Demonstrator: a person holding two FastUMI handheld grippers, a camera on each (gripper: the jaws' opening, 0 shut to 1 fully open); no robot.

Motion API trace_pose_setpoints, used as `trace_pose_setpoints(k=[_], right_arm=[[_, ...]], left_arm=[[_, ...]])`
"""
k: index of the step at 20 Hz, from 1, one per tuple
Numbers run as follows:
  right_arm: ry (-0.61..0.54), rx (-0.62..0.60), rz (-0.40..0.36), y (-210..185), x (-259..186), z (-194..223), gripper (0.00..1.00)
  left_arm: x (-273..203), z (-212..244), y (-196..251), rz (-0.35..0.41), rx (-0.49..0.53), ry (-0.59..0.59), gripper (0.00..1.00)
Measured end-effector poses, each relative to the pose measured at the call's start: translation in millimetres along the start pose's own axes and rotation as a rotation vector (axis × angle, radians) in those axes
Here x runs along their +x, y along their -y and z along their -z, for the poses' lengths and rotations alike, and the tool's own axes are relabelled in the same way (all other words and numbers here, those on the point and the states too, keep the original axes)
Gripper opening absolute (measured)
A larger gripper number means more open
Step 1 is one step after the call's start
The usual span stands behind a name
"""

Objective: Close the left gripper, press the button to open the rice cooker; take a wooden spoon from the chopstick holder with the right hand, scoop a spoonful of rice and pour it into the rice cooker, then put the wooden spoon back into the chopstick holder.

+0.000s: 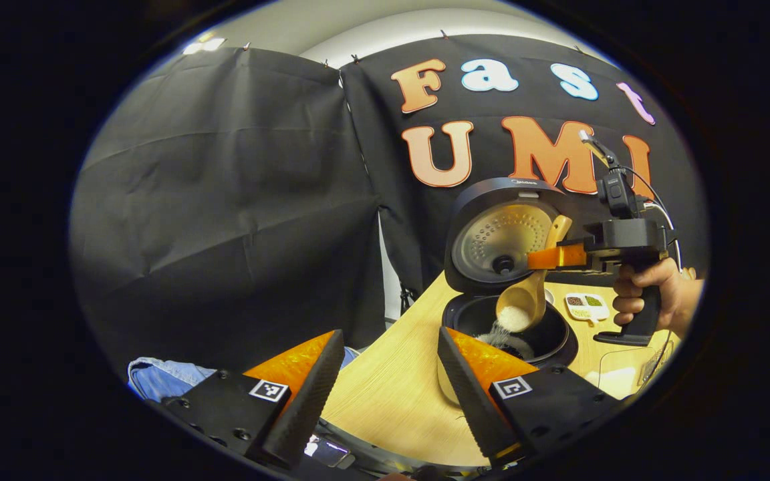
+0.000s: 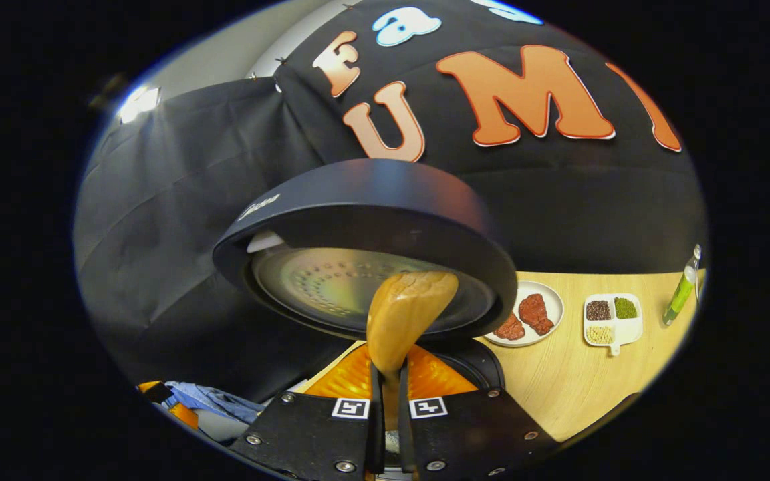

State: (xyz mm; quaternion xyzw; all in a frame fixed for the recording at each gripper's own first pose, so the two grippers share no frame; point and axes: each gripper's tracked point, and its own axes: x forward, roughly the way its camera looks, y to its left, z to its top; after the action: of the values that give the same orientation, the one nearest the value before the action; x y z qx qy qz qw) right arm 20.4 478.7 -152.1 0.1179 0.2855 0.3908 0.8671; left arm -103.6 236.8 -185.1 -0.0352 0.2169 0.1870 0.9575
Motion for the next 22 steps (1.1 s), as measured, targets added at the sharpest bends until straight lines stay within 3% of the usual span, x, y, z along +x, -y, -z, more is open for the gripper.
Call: trace_pose_setpoints(k=[11, 17, 22], right_arm=[[0.038, -0.269, -0.025, -25, 2, 3, 0.07], [0.052, -0.341, -0.088, -46, -1, 8, 0.07], [0.079, -0.423, -0.093, -50, -9, 8, 0.08]], left_arm=[[3, 6, -2, -0.012, 0.0, -0.02, 0.95], [2, 7, -1, -0.02, -0.003, -0.026, 0.95], [-2, 6, 2, -0.019, -0.004, -0.025, 0.95]])
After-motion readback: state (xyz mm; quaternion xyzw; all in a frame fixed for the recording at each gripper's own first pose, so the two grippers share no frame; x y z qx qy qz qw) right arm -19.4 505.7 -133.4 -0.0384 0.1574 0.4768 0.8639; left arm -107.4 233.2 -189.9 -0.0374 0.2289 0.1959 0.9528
